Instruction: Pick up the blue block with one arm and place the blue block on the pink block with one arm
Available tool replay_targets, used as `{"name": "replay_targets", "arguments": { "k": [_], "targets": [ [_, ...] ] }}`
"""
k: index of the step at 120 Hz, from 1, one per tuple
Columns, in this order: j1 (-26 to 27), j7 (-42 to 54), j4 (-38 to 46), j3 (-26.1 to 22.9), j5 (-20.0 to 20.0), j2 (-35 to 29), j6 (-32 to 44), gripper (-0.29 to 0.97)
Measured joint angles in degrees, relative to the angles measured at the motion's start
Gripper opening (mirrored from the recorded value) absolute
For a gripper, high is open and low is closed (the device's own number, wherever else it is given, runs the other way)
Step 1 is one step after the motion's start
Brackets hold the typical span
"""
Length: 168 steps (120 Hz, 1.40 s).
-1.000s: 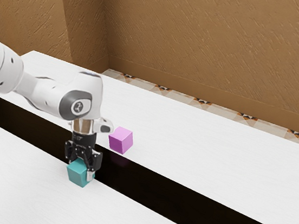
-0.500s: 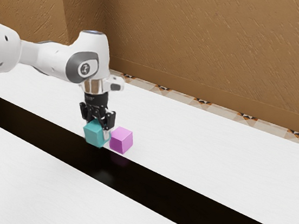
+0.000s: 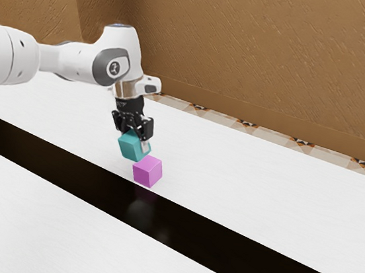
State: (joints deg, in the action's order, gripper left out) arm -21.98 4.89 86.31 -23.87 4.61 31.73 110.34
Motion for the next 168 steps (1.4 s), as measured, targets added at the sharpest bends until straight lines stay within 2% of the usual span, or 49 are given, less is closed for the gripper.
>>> {"name": "replay_targets", "arguments": {
  "k": [13, 36, 70, 94, 108, 123, 136, 150, 168],
  "targets": [
    [2.4, 0.5, -2.7, 2.0, 0.2, 2.1, -0.7, 0.38],
    [3.5, 1.4, -5.1, 2.4, 0.3, 4.7, -1.4, 0.38],
    [4.3, 2.7, -5.9, 2.3, 0.2, 4.3, -2.2, 0.58],
    [5.2, 3.3, -2.4, 2.5, 0.1, -7.9, -6.1, 0.64],
    [5.4, 3.8, 2.7, 2.2, 0.2, -21.7, -11.8, 0.66],
    [6.0, 8.4, 3.9, 1.8, 1.4, -34.8, -21.3, 0.67],
    [5.4, 13.8, 3.2, -1.7, 2.3, -38.6, -29.2, 0.67],
    [5.7, 18.7, 3.0, -2.7, 2.8, -39.8, -34.4, 0.68],
    [5.3, 23.8, -6.0, -1.2, 3.8, -40.4, -40.3, 0.68]
  ]
}}
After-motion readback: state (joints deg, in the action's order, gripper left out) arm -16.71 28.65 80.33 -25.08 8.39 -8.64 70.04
